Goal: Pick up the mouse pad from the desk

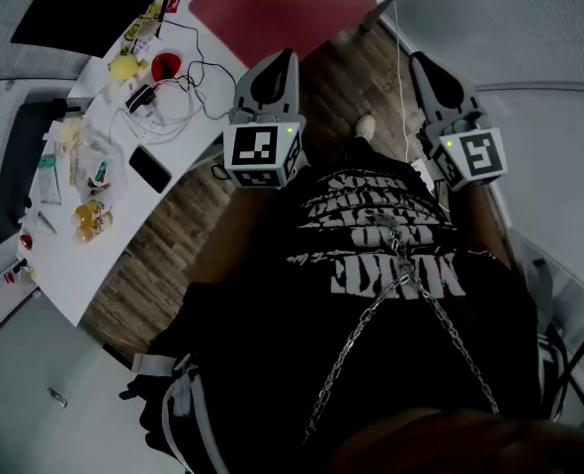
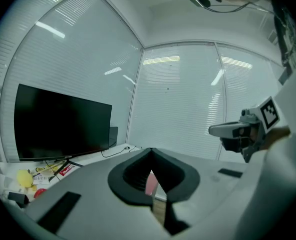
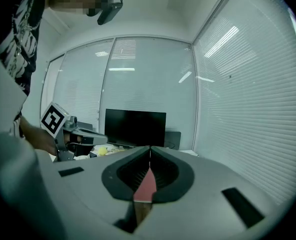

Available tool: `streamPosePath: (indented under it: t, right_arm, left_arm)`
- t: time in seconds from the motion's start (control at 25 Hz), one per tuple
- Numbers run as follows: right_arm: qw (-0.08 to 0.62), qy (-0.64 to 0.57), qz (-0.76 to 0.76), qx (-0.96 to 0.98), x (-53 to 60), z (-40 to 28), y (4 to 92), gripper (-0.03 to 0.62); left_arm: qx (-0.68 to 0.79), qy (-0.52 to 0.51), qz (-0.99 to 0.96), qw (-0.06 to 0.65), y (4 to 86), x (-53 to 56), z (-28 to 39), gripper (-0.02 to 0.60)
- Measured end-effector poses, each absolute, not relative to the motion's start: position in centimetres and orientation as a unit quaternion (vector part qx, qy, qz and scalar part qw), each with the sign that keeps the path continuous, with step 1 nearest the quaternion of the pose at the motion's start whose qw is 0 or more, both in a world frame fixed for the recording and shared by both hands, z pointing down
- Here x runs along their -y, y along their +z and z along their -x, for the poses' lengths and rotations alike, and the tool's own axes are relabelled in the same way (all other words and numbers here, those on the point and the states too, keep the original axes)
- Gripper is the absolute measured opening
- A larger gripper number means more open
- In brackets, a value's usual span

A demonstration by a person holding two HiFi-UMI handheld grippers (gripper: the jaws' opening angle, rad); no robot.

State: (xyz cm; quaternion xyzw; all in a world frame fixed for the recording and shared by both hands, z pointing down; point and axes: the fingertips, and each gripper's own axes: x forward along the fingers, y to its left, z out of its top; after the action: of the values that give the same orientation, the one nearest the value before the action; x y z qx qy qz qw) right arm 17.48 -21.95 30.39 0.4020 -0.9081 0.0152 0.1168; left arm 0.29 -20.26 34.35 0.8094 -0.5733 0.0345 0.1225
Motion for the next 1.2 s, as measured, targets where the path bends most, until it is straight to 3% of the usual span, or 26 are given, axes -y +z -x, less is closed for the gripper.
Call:
streamPosePath:
  t: [0.84, 1.2]
  right_arm:
    - [0.104, 0.018, -0.215, 0.971, 34.9, -20.7, 30.6, 0.002]
    - [0.099, 0.040, -0.148, 0.983, 37.2, -17.4, 32.3, 0.002]
  left_arm:
    - [0.724, 0.044, -0.676, 0.129, 34.2, 26.2, -5.4, 0.008]
    - [0.782, 0.052, -0.605, 0.143, 35.1, 24.1, -2.6, 0.008]
